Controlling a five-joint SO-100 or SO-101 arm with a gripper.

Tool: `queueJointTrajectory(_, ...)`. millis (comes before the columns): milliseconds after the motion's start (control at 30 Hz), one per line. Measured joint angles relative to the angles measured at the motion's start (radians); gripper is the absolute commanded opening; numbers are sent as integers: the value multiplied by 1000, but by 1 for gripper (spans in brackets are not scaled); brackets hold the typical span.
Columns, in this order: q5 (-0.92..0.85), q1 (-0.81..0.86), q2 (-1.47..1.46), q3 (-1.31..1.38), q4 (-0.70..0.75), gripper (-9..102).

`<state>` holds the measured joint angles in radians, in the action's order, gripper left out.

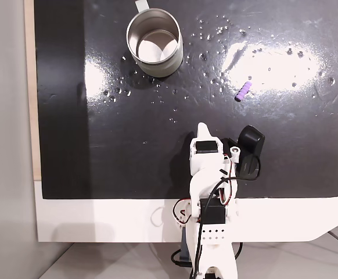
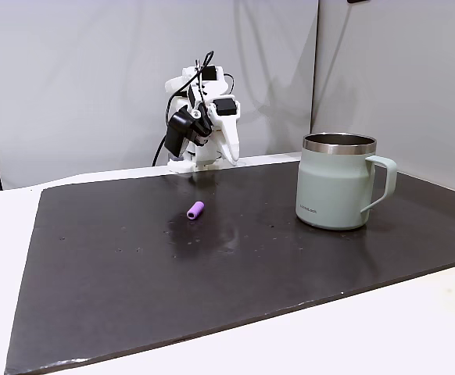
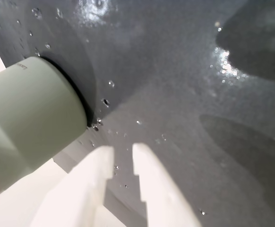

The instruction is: Grasp a pengrip and put it in the cup.

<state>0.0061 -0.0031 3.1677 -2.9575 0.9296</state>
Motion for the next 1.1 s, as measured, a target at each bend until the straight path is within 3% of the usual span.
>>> queueJointTrajectory(400,0,-8,0,0,0,0)
queueJointTrajectory(567,-84,5,0,3,9,0)
queueJointTrajectory(900,-383,78,-25,350,264,0)
queueJointTrajectory(1100,-508,153,-299,644,387,11)
